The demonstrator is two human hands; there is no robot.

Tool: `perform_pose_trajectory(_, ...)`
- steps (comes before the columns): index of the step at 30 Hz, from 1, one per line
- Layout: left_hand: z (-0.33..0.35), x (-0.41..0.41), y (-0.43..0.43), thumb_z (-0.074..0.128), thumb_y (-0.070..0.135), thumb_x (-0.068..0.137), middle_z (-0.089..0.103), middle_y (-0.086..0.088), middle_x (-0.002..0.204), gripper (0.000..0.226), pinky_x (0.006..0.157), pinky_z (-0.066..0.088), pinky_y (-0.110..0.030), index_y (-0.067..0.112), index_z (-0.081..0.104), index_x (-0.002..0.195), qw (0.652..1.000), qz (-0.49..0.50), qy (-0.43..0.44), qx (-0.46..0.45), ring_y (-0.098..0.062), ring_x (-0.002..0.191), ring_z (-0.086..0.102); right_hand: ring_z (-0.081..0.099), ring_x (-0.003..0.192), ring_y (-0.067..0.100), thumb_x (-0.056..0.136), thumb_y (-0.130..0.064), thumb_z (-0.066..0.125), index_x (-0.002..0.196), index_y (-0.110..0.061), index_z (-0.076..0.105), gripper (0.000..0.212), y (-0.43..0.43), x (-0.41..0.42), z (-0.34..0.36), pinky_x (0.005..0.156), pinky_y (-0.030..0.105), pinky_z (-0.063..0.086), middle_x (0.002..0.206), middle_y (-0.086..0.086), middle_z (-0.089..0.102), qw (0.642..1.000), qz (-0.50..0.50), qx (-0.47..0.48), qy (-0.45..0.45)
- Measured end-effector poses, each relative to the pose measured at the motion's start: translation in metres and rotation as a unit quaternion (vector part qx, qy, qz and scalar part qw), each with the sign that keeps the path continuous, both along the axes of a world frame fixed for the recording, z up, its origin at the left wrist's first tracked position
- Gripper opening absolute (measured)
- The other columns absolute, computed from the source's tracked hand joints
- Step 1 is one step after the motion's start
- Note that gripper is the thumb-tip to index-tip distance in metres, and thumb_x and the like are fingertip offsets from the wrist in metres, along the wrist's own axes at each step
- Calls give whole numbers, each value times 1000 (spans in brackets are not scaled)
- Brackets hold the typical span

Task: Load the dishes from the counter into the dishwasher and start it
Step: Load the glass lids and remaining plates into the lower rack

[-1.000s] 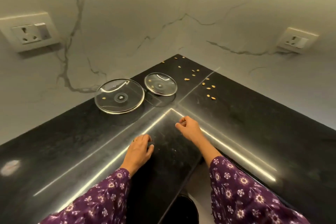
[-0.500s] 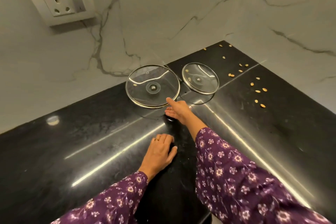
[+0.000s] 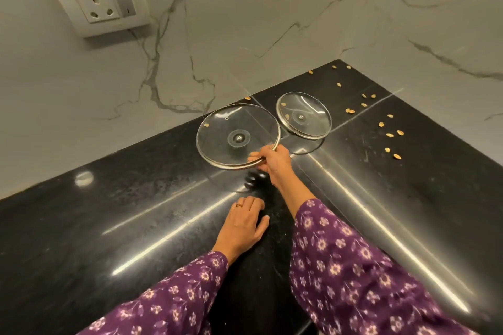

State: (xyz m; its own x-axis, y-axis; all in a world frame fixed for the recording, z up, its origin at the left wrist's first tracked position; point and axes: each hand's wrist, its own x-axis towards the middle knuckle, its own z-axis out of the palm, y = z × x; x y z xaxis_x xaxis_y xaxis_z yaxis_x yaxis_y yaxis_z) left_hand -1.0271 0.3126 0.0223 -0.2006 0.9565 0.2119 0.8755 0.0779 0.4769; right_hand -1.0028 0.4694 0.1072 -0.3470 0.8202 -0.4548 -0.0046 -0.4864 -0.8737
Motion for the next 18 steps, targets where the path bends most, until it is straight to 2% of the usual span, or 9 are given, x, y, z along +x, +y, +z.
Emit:
perform_pose_trajectory(3,0,-1,-1,52,39,89,51,7,94,19,80,36,-21,22,50,97,1000,4,-9,-4,-7,84,42,68,63,25,86,8,48,90,-8,46,16,-18,42,9,63,34,58,82,19,66,999,-14,26,17)
perform_pose_trajectory(6,1,0,-2,49,37,89,54,3,89,18,76,41,-27,19,51,90,1000,0,2,5,-14,81,46,68,61,24,84,8,51,87,-11,49,19,-36,87,24,58,32,56,75,16,67,997,-53,46,41)
perform_pose_trajectory(10,4,11,-6,42,37,89,55,-2,80,24,72,41,-34,16,52,82,998,-25,46,27,-21,76,49,66,66,31,75,1,62,88,-11,52,20,-65,165,45,66,45,57,84,27,66,988,-122,81,44)
perform_pose_trajectory(13,8,34,-15,43,34,88,55,-5,77,25,73,38,-32,12,53,81,994,-74,54,63,-23,75,48,65,58,23,82,7,56,93,-7,51,19,-96,237,60,52,29,54,78,19,67,974,-194,112,28)
perform_pose_trajectory(15,12,65,-21,44,34,87,56,-5,77,25,73,37,-31,12,55,81,990,-106,42,84,-20,75,45,63,51,19,84,13,51,92,-3,51,18,-125,293,72,46,24,51,66,10,67,956,-254,143,14)
perform_pose_trajectory(18,14,123,-32,44,36,85,55,-3,79,23,72,38,-33,15,53,83,984,-164,26,69,-24,74,49,58,42,7,84,18,46,100,6,51,20,-179,376,83,42,17,46,51,-4,62,926,-329,183,-35)
